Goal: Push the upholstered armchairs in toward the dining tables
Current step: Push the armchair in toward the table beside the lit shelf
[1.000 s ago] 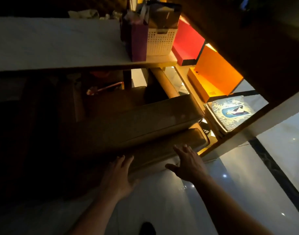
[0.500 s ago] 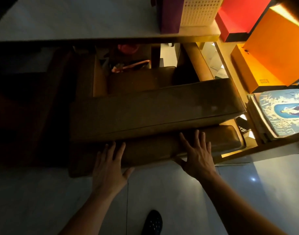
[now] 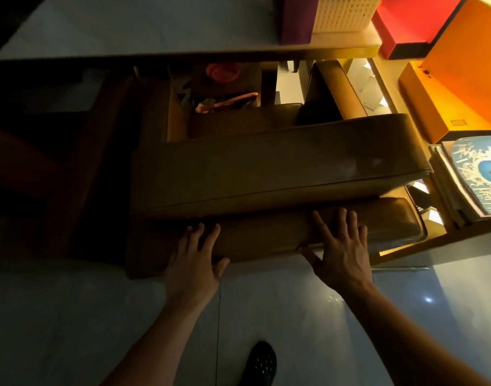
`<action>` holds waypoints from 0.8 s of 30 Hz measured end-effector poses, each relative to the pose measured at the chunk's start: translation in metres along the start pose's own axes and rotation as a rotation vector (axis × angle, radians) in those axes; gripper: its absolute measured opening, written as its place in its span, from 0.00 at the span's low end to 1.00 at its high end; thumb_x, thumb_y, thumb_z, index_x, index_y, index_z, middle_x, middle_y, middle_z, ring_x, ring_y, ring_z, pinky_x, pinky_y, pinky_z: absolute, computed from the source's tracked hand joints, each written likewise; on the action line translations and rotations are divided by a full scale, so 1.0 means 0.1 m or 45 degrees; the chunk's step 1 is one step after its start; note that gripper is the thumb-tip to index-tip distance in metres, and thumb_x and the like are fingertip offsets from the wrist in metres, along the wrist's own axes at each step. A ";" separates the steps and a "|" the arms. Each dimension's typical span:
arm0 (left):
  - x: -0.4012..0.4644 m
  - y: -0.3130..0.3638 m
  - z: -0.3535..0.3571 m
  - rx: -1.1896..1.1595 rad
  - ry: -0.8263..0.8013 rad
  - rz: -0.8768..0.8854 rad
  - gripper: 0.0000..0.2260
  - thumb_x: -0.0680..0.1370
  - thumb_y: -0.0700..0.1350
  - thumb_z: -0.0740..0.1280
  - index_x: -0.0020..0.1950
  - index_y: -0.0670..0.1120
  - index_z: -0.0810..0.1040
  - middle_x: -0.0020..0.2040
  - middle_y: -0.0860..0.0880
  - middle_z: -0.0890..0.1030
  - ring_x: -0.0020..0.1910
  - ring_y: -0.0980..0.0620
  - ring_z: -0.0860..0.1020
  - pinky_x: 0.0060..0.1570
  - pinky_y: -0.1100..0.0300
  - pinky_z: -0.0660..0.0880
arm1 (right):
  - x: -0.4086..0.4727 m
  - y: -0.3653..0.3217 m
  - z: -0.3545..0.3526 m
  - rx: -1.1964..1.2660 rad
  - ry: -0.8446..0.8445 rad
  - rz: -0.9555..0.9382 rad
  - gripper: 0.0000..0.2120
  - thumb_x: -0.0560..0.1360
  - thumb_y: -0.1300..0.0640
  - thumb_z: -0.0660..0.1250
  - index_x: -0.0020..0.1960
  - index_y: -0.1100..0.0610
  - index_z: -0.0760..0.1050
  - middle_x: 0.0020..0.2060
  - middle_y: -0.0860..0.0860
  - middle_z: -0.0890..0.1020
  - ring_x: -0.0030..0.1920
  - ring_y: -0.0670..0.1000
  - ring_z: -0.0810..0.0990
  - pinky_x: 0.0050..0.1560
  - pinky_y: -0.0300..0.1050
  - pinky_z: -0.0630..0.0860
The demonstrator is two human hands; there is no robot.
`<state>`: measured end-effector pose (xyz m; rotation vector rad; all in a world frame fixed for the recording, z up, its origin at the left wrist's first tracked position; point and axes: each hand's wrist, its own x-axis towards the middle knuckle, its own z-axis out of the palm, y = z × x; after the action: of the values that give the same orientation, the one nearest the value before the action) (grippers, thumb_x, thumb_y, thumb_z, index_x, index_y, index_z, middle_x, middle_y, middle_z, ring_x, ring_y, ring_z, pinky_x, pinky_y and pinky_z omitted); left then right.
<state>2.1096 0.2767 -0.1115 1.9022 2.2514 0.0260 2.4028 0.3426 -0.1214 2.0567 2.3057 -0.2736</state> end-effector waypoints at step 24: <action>-1.01 -1.06 0.08 -0.054 -0.020 0.062 0.34 0.73 0.73 0.56 0.75 0.58 0.66 0.74 0.48 0.69 0.73 0.41 0.63 0.62 0.43 0.73 | -1.47 -0.97 0.25 -0.065 -0.117 0.136 0.40 0.74 0.25 0.50 0.80 0.41 0.45 0.79 0.64 0.54 0.78 0.67 0.52 0.73 0.68 0.61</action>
<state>2.0234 0.1585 -0.1199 1.9282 2.1766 0.0656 2.3228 0.1837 -0.1147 2.0879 2.1204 -0.2954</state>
